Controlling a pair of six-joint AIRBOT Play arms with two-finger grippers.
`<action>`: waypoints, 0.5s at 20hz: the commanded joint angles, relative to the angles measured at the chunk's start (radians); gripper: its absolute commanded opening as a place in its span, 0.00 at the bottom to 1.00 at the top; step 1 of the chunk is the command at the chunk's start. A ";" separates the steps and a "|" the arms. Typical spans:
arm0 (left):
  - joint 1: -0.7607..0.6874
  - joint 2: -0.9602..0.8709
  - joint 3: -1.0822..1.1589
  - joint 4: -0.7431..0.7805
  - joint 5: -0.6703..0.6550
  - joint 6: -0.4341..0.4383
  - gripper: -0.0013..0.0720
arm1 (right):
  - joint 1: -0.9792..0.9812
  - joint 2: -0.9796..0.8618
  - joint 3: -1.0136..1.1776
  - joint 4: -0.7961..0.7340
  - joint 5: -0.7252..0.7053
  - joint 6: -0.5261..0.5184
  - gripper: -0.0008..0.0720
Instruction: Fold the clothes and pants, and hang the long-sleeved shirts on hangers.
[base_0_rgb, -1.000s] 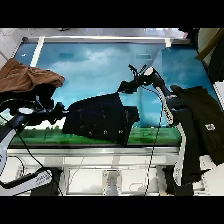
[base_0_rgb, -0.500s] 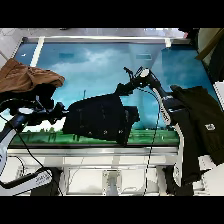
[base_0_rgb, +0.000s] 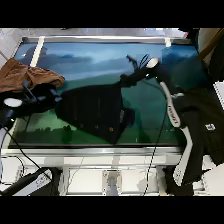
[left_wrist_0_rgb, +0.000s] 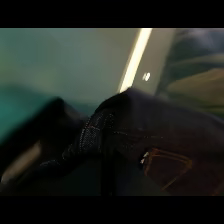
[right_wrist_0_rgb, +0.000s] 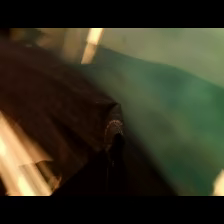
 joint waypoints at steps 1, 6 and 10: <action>0.004 0.124 0.206 0.013 -0.103 0.019 0.08 | -0.018 0.269 0.001 0.008 0.097 -0.010 0.04; 0.004 0.404 0.423 0.065 -0.143 0.019 0.08 | -0.008 0.729 0.001 -0.008 0.096 0.028 0.04; 0.003 0.583 0.491 0.141 -0.161 0.015 0.08 | -0.008 0.959 0.000 -0.010 0.097 0.111 0.04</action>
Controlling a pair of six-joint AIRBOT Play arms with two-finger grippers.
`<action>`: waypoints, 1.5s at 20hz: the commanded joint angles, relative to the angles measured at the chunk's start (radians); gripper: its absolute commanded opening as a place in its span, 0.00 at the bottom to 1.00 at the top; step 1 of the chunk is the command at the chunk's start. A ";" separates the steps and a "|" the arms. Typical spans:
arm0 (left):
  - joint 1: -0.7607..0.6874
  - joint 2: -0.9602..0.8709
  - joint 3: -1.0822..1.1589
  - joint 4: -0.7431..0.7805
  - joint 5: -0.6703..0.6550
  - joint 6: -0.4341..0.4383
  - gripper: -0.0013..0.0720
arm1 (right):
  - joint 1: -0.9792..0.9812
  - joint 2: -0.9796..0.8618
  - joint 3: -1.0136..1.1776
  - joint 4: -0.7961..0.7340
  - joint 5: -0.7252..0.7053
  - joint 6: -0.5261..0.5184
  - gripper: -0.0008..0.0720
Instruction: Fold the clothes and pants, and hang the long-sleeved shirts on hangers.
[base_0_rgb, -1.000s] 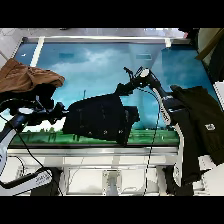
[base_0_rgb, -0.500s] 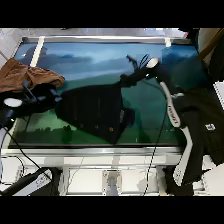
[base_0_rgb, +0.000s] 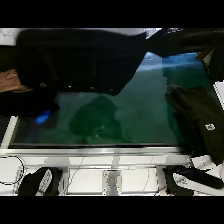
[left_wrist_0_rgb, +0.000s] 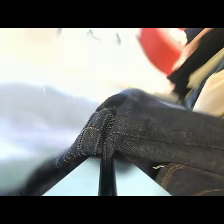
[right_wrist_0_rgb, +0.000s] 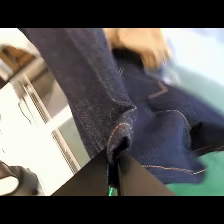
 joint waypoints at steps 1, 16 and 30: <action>0.000 0.151 0.060 0.052 -0.026 -0.002 0.08 | 0.001 0.192 0.000 -0.009 0.003 0.074 0.04; -0.326 -0.645 0.003 0.384 0.132 -0.002 0.08 | 0.001 -0.549 -0.073 -0.067 -0.182 -0.055 0.03; -0.230 -0.835 0.010 0.334 0.505 -0.011 0.08 | 0.092 -0.587 -0.072 -0.368 -0.214 -0.164 0.03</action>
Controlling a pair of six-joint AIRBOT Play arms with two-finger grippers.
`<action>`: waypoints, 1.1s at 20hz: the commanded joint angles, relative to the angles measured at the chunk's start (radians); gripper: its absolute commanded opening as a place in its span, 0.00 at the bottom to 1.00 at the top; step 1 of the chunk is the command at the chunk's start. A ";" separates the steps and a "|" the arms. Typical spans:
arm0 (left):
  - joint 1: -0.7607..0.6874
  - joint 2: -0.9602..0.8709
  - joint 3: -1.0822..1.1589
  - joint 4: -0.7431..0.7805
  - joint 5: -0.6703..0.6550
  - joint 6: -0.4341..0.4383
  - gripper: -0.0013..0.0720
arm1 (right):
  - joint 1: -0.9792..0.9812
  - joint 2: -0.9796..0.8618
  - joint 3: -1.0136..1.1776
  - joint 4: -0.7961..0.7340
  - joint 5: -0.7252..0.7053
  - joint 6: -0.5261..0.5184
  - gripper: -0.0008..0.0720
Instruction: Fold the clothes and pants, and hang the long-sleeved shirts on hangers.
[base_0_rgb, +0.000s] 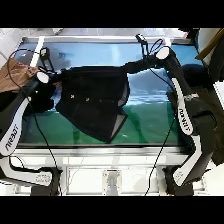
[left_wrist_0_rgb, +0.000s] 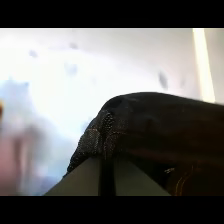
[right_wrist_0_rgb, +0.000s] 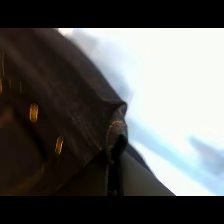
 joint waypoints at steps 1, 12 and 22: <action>0.049 0.072 0.001 0.014 -0.076 0.010 0.08 | 0.082 0.084 0.000 -0.146 0.167 -0.016 0.03; 0.207 0.192 -0.029 0.301 -0.619 0.008 0.08 | 0.572 0.162 -0.428 -0.122 0.211 0.043 0.04; 0.207 0.192 -0.029 0.532 -0.790 0.011 0.30 | 0.733 0.124 -0.542 -0.019 0.114 0.057 0.04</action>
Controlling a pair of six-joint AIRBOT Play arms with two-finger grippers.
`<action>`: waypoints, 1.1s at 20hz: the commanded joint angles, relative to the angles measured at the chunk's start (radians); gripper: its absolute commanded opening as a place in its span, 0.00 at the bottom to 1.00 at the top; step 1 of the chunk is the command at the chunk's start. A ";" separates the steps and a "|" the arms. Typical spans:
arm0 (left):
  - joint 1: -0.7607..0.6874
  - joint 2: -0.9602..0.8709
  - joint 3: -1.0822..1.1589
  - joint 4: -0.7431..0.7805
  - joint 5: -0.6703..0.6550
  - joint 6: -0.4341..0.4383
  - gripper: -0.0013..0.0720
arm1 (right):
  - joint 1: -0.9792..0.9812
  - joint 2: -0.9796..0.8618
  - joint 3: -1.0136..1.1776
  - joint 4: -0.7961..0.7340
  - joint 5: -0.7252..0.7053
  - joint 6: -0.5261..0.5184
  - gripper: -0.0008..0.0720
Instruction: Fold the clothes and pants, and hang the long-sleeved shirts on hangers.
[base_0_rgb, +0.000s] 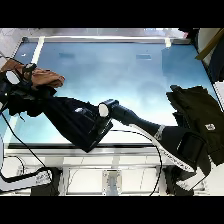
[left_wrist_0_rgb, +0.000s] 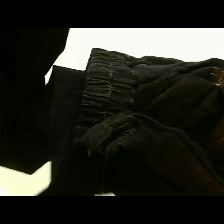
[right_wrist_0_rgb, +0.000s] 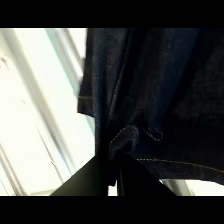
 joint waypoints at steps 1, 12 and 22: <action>0.001 0.000 0.001 0.061 -0.021 -0.001 0.82 | 0.030 -0.019 -0.014 0.059 0.039 -0.002 0.07; 0.001 0.287 0.004 0.058 0.228 -0.117 0.97 | -0.204 0.352 0.014 -0.239 0.155 0.233 0.62; 0.000 0.297 0.003 0.058 0.129 -0.122 0.97 | -0.414 0.612 -0.854 0.534 -0.504 0.212 0.97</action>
